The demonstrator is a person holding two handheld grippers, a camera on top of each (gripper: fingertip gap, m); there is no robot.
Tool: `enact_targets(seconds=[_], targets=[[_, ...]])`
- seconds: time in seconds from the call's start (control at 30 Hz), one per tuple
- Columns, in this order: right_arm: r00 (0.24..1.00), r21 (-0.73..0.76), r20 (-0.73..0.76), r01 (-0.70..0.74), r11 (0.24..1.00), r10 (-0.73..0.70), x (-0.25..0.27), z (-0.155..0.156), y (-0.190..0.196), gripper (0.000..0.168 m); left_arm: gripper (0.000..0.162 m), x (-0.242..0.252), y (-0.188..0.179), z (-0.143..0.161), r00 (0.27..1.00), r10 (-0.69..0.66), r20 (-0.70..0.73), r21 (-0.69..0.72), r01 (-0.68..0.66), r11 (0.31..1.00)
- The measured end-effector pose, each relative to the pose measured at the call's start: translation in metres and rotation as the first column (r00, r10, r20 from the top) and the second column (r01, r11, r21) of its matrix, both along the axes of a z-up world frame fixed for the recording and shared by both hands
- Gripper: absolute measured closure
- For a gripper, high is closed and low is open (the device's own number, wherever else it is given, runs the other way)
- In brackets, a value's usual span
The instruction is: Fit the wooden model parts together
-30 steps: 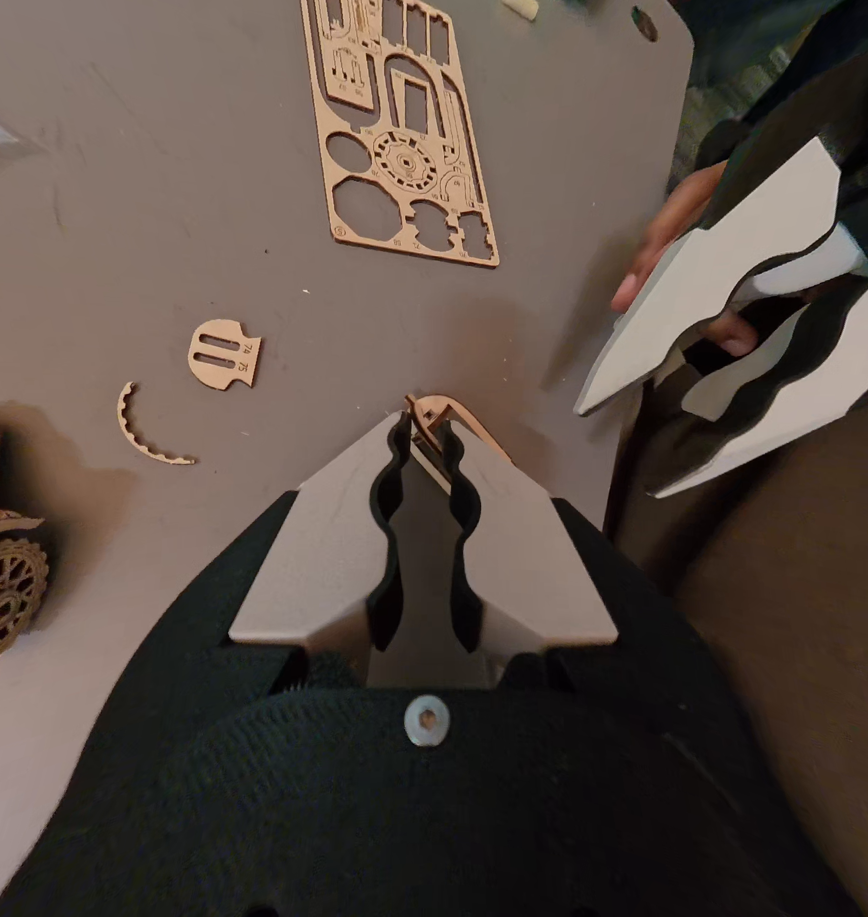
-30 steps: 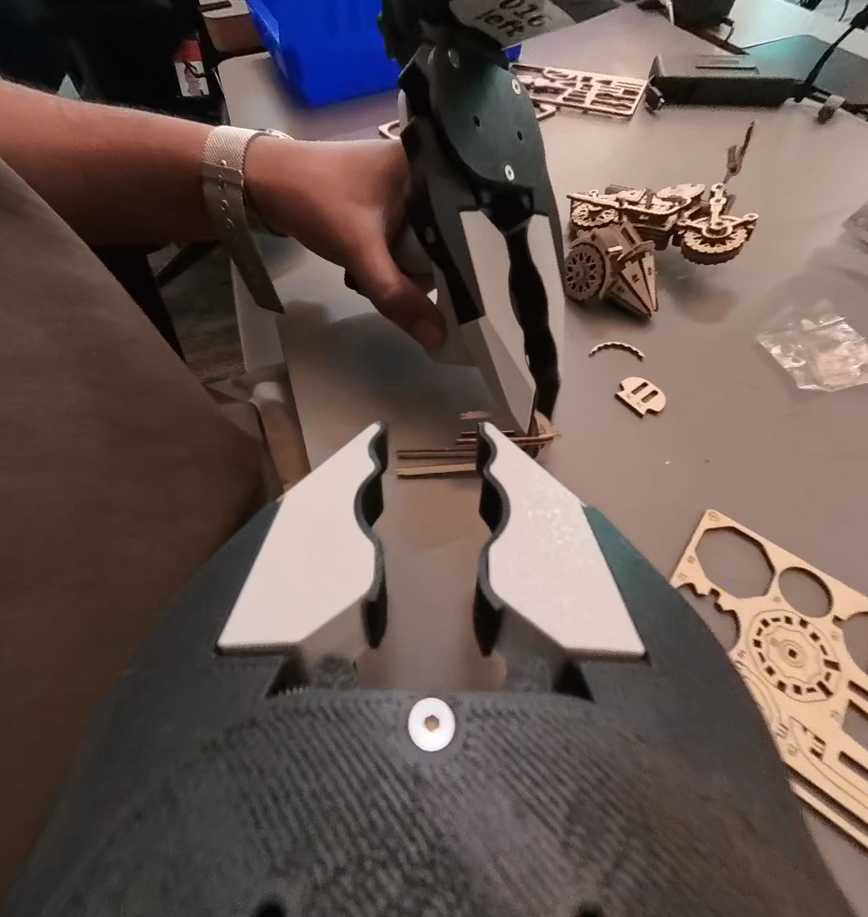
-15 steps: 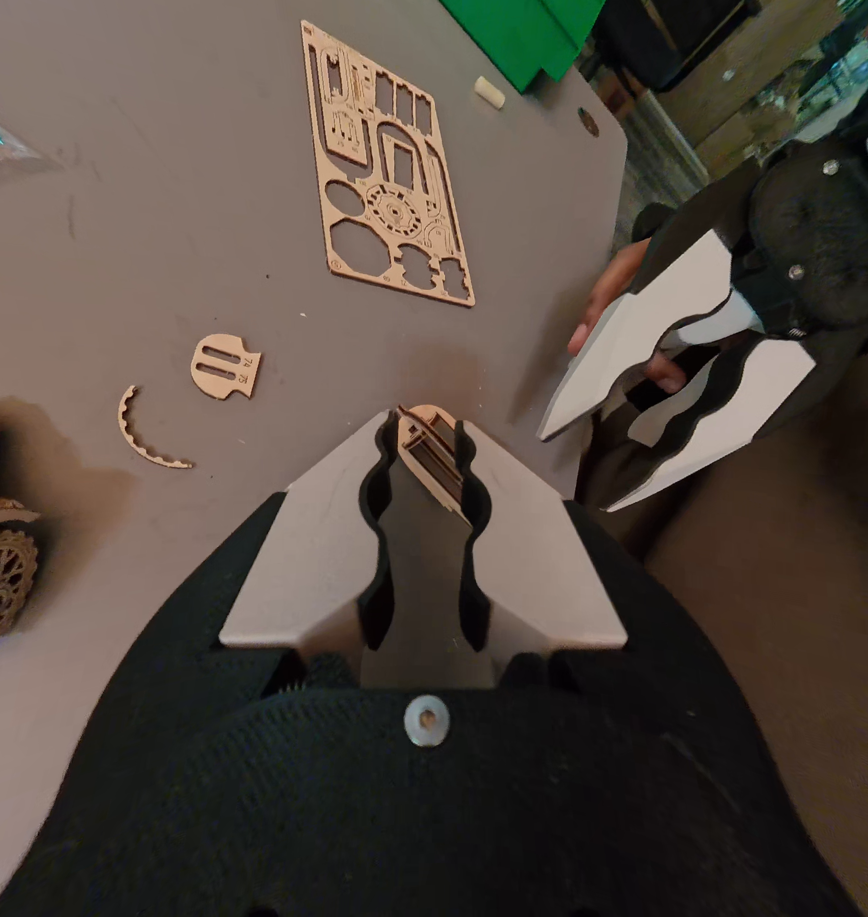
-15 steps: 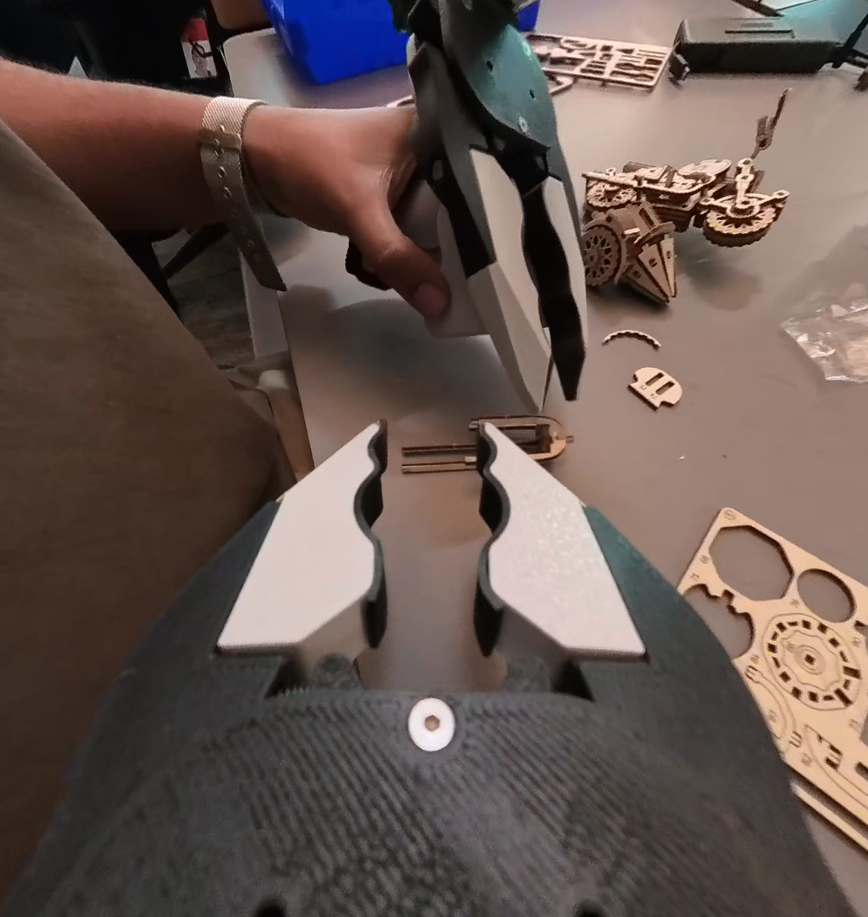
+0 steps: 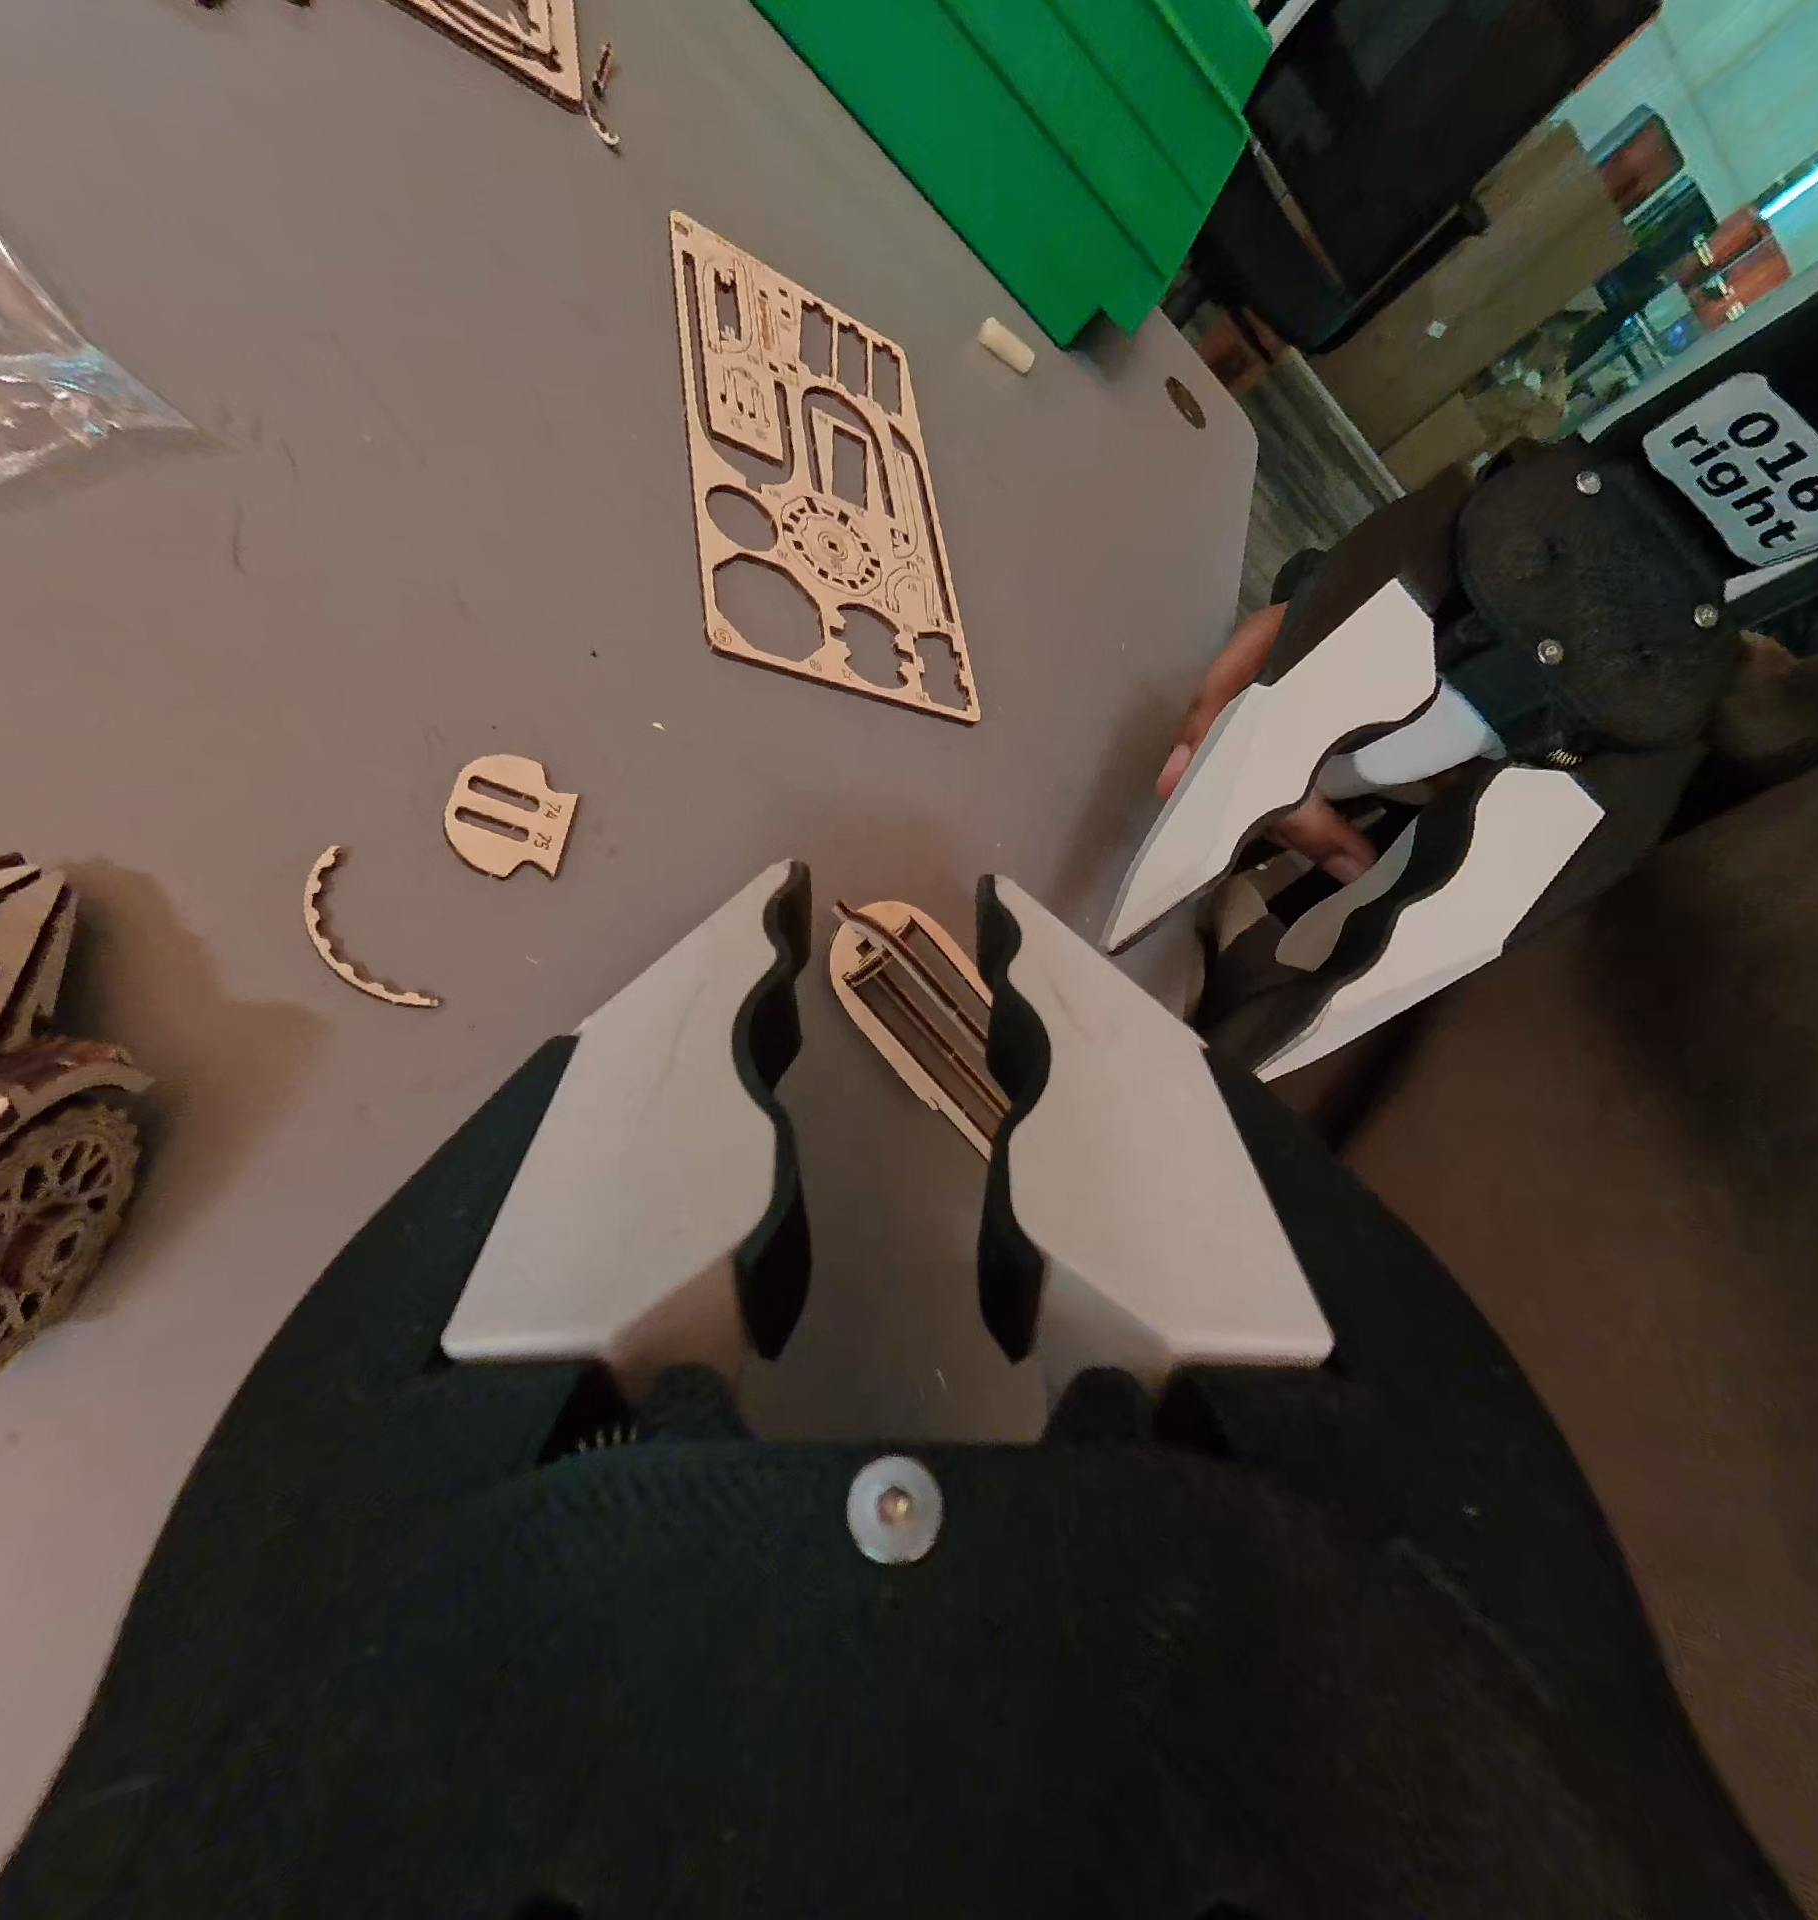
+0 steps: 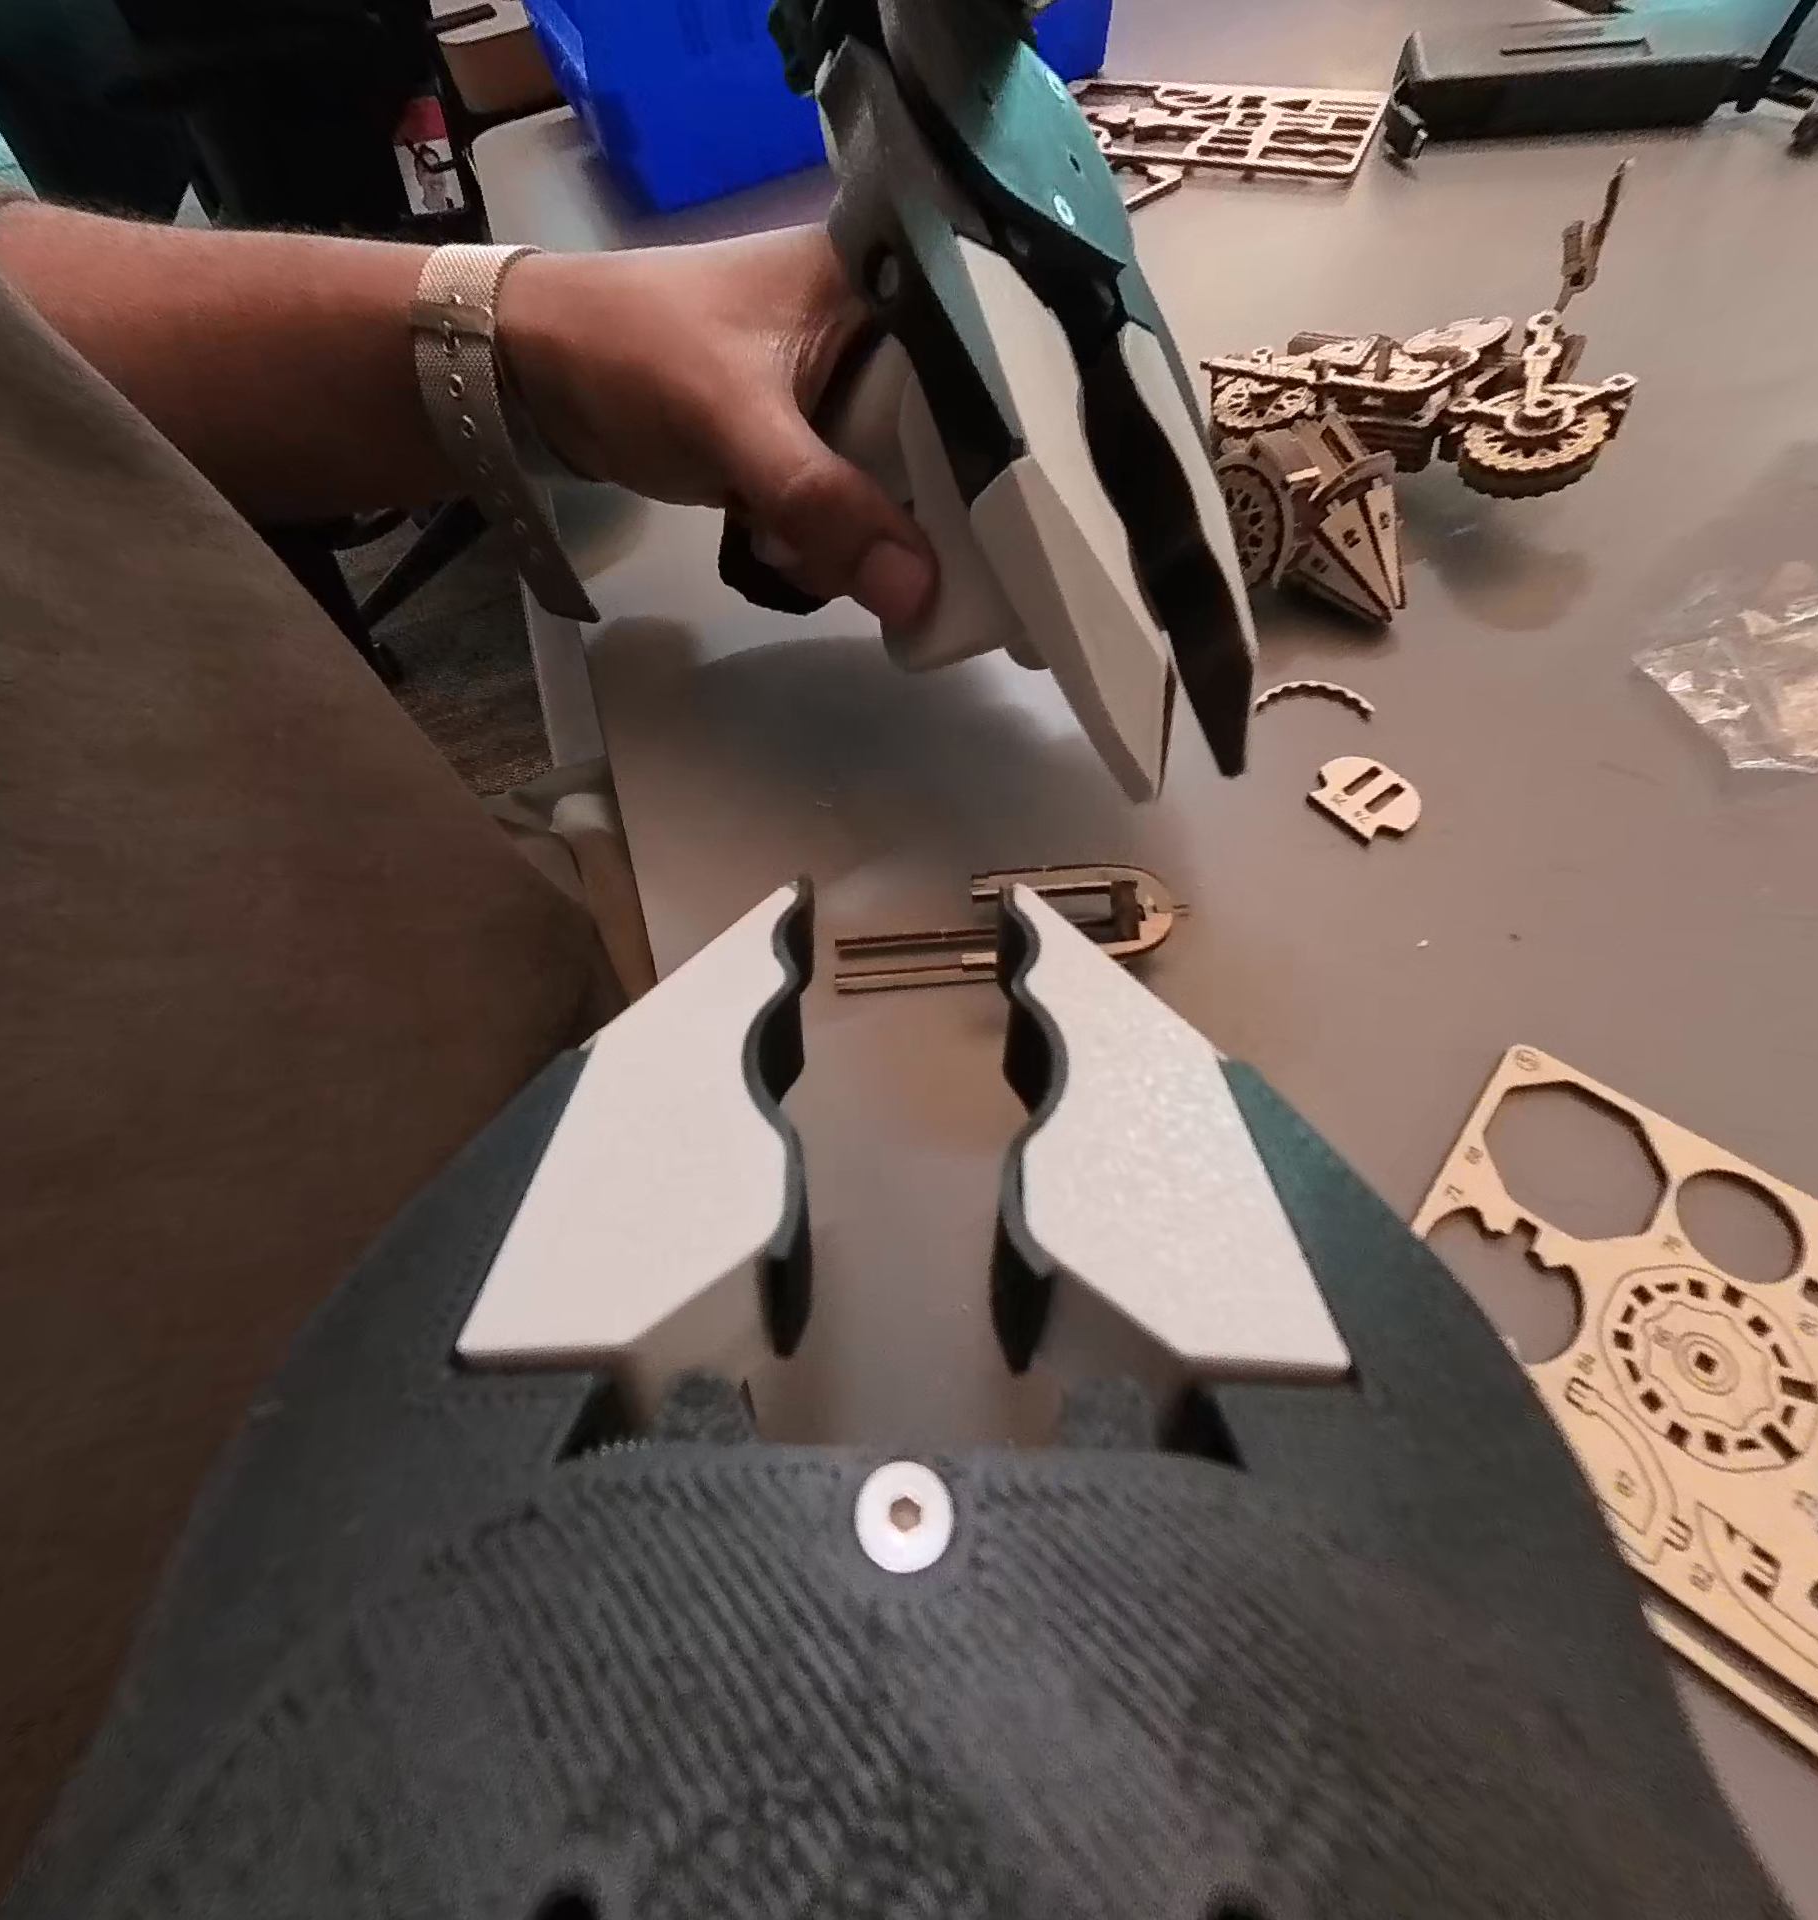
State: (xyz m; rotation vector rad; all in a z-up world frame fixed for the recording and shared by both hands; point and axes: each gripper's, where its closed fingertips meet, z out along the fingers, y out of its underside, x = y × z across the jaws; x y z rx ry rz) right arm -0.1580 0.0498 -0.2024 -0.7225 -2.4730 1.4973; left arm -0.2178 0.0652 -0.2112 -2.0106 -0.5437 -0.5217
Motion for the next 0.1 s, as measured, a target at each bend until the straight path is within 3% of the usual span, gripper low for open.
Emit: enact_targets(seconds=[0.1], targets=[[1.000, 0.004, -0.005, 0.007, 1.000, -0.007, -0.0012, -0.0001, 0.0009, 0.134, 0.126, -0.0027, 0.0002, -0.0002, 1.000, 0.015, -0.023, -0.002, -0.015, 1.000]])
